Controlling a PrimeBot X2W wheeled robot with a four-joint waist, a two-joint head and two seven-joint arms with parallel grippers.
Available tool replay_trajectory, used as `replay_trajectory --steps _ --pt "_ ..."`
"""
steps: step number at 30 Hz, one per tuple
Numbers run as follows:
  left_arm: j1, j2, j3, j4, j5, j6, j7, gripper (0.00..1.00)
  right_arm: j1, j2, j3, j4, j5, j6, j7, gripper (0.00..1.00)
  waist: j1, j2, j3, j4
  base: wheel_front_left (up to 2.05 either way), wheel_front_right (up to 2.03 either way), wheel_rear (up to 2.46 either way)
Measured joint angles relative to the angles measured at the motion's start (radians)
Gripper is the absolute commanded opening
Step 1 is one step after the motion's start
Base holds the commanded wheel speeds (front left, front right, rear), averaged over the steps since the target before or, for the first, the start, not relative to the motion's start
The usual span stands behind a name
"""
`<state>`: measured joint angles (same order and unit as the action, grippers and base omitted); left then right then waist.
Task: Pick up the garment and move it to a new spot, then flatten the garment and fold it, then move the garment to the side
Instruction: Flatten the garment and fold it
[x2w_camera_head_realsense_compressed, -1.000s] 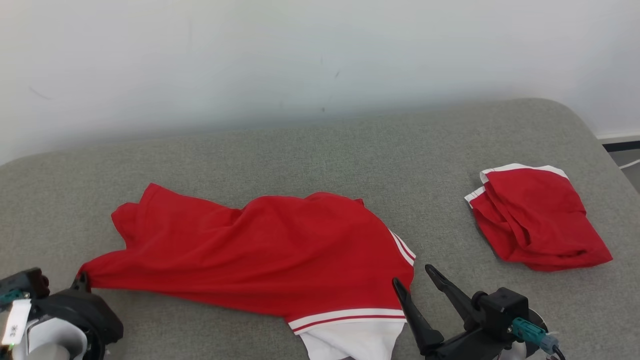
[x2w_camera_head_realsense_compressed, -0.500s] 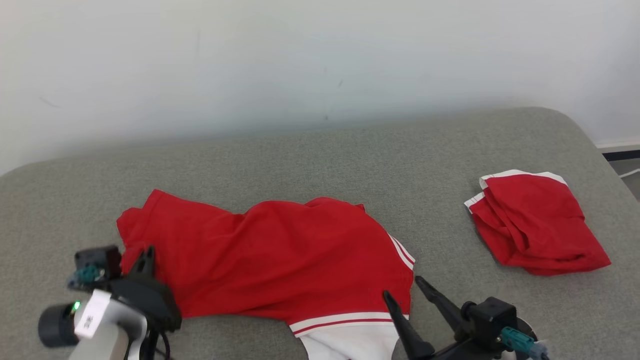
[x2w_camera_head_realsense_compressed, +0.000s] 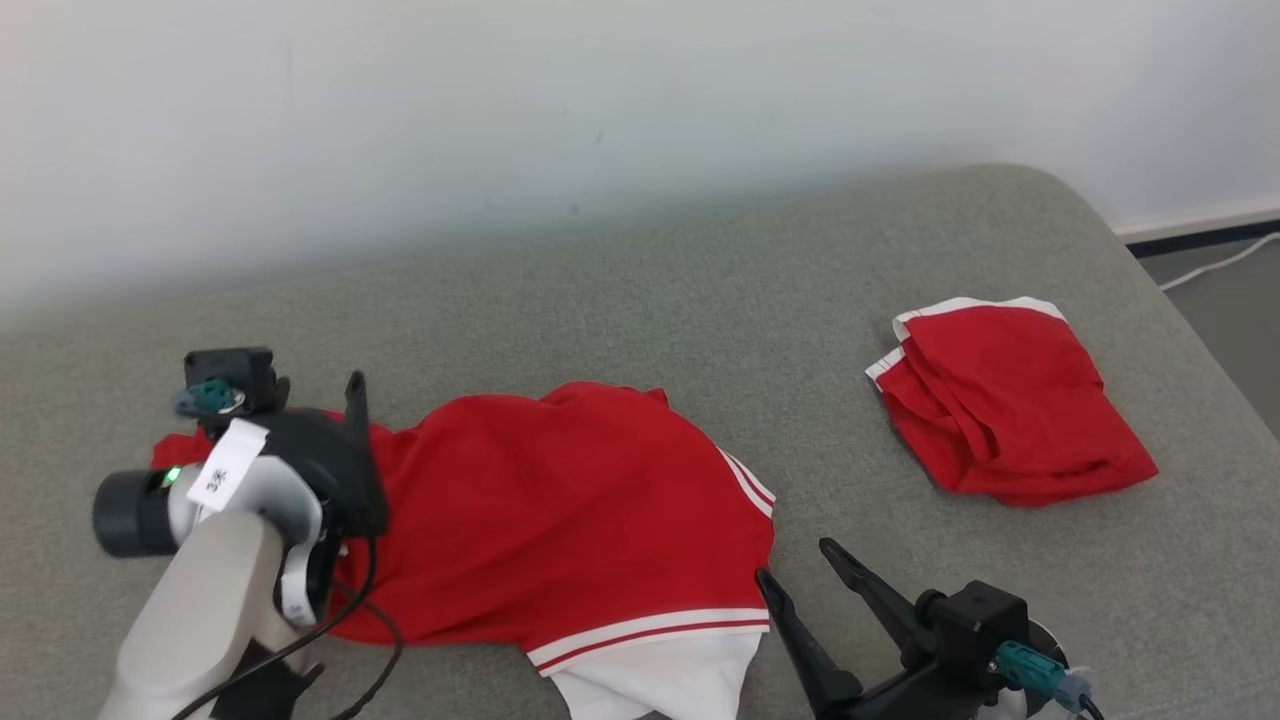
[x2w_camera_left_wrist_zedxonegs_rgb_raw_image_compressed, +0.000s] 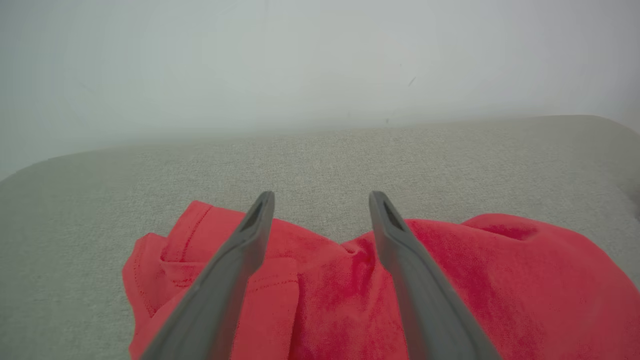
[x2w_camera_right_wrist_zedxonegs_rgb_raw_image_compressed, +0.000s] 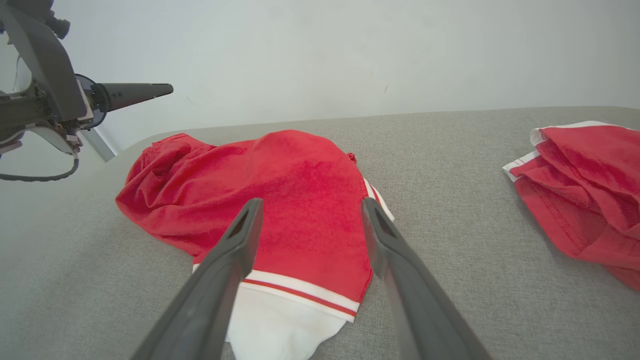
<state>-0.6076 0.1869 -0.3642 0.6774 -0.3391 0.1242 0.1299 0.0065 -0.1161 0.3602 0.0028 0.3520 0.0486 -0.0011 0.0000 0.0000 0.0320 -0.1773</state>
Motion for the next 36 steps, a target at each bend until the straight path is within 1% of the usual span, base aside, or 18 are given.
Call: replay_trajectory --steps 3,4,5,10,15,17,18,21,22,25,29,32,34,36 --pt "-0.037 -0.034 -0.001 0.011 -0.004 0.0 0.003 1.0 -0.001 -0.002 -0.01 -0.003 0.0 0.0 0.0 1.0 0.0 0.0 0.021 -0.013 0.0 0.0 0.0" --pt "-0.063 -0.058 -0.002 0.012 -0.005 0.0 -0.001 1.0 -0.006 -0.003 -0.015 -0.001 0.0 0.0 -0.001 1.0 0.0001 0.0 0.033 -0.018 0.0 0.0 0.0" --pt "-0.07 -0.063 -0.002 0.013 -0.004 0.0 -0.007 1.0 -0.011 -0.003 -0.016 0.0 0.0 0.0 -0.004 1.0 0.0 0.0 0.038 -0.021 0.0 0.0 0.0" --pt "-0.074 -0.057 -0.007 0.038 -0.004 0.0 -0.011 1.0 -0.016 -0.009 -0.035 0.002 0.0 -0.006 -0.012 1.0 0.0001 0.0001 0.049 -0.01 0.0 0.0 0.0" --pt "-0.067 -0.028 0.004 0.034 -0.005 -0.001 -0.044 1.0 -0.016 -0.01 -0.039 0.013 0.001 -0.006 -0.018 1.0 0.0001 0.0 0.041 0.022 0.0 0.0 0.0" --pt "-0.049 -0.018 0.005 0.008 -0.006 -0.006 -0.071 1.0 -0.016 -0.01 -0.043 0.018 0.002 -0.01 -0.024 1.0 0.0 0.0 0.036 0.035 0.0 0.0 0.0" --pt "-0.037 -0.013 0.004 -0.009 -0.007 -0.028 -0.086 1.0 -0.016 -0.011 -0.045 0.019 0.002 -0.013 -0.027 1.0 0.0 0.0 0.032 0.043 0.0 0.0 0.0" --pt "0.003 0.0 0.001 -0.064 -0.012 -0.056 -0.132 1.0 -0.015 -0.011 -0.049 0.024 0.007 -0.013 -0.034 1.0 0.0 0.0 0.02 0.065 0.0 0.0 0.0" --pt "0.003 0.0 0.001 -0.064 -0.012 -0.056 -0.132 1.0 -0.015 -0.011 -0.049 0.024 0.007 -0.013 -0.034 1.0 0.0 0.0 0.02 0.065 0.0 0.0 0.0" --pt "0.072 0.023 0.005 -0.149 -0.012 -0.064 -0.204 1.0 -0.007 -0.014 -0.062 0.028 0.009 -0.019 -0.044 1.0 0.0 0.0 -0.001 0.094 0.0 0.0 0.0" --pt "0.169 0.032 0.006 -0.251 -0.015 -0.081 -0.27 1.0 0.016 -0.016 -0.074 0.027 0.013 -0.028 -0.053 1.0 0.0 0.0 -0.024 0.122 0.0 0.0 0.0" --pt "0.25 0.042 0.006 -0.325 -0.021 -0.082 -0.313 1.0 0.027 -0.015 -0.081 0.028 0.018 -0.031 -0.062 1.0 -0.0001 0.0 -0.041 0.141 0.0 0.0 0.0" --pt "0.304 0.048 0.012 -0.374 -0.049 -0.102 -0.339 1.0 0.026 -0.011 -0.089 0.027 0.024 -0.032 -0.071 1.0 0.0 -0.0001 -0.052 0.152 0.0 0.0 0.0" --pt "0.366 0.058 0.022 -0.428 -0.066 -0.107 -0.351 1.0 0.026 -0.004 -0.093 0.027 0.038 -0.033 -0.08 1.0 -0.0001 0.0 -0.062 0.161 0.0 0.0 0.0"
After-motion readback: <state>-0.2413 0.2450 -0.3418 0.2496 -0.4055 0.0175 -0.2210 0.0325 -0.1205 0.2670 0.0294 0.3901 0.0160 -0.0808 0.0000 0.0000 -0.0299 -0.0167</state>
